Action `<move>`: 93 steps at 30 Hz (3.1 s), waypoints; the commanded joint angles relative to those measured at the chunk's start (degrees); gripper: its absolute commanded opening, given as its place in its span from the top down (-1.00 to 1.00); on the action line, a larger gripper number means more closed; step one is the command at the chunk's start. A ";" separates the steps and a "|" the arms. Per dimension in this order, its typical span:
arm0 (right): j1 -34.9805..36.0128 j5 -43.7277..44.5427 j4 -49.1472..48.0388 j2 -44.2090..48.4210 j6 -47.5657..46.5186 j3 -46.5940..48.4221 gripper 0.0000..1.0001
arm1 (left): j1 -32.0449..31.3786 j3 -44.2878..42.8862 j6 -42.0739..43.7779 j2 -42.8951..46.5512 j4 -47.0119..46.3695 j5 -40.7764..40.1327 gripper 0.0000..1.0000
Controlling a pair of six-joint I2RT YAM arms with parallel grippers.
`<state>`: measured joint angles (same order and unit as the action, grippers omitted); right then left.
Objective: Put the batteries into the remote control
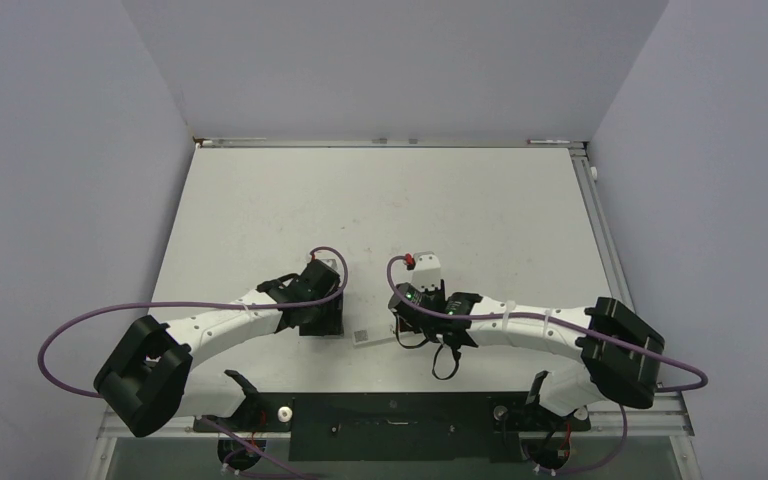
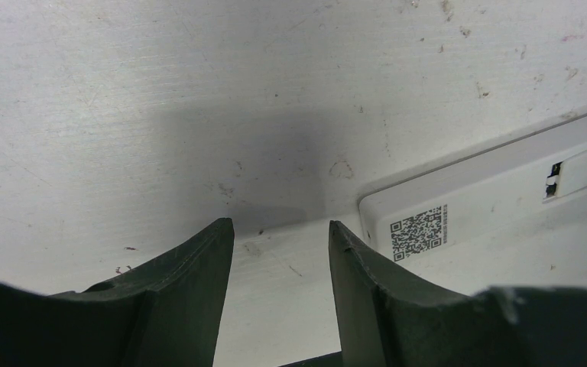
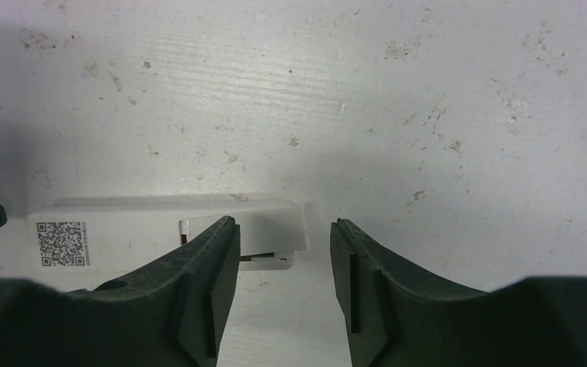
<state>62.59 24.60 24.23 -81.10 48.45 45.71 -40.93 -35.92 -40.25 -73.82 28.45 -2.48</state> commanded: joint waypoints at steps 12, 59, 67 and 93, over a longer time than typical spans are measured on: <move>-2.54 -1.54 -4.43 -3.71 -2.43 2.19 0.10 | -0.27 -0.03 0.29 0.95 -1.21 0.65 0.08; -0.81 -1.57 -4.62 -5.29 -1.44 0.58 0.13 | -0.32 -0.03 0.38 0.95 -1.38 0.72 0.08; -0.28 -1.05 -4.02 -5.07 -0.95 0.60 0.14 | -0.36 0.06 0.40 0.94 -1.46 0.81 0.08; -0.10 -0.01 -1.90 -1.45 -1.07 1.89 0.10 | -0.44 -0.08 0.39 1.15 -1.29 0.90 0.08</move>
<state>61.98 22.74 21.82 -86.06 47.13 45.93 -41.17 -35.92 -40.23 -73.82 28.45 -2.09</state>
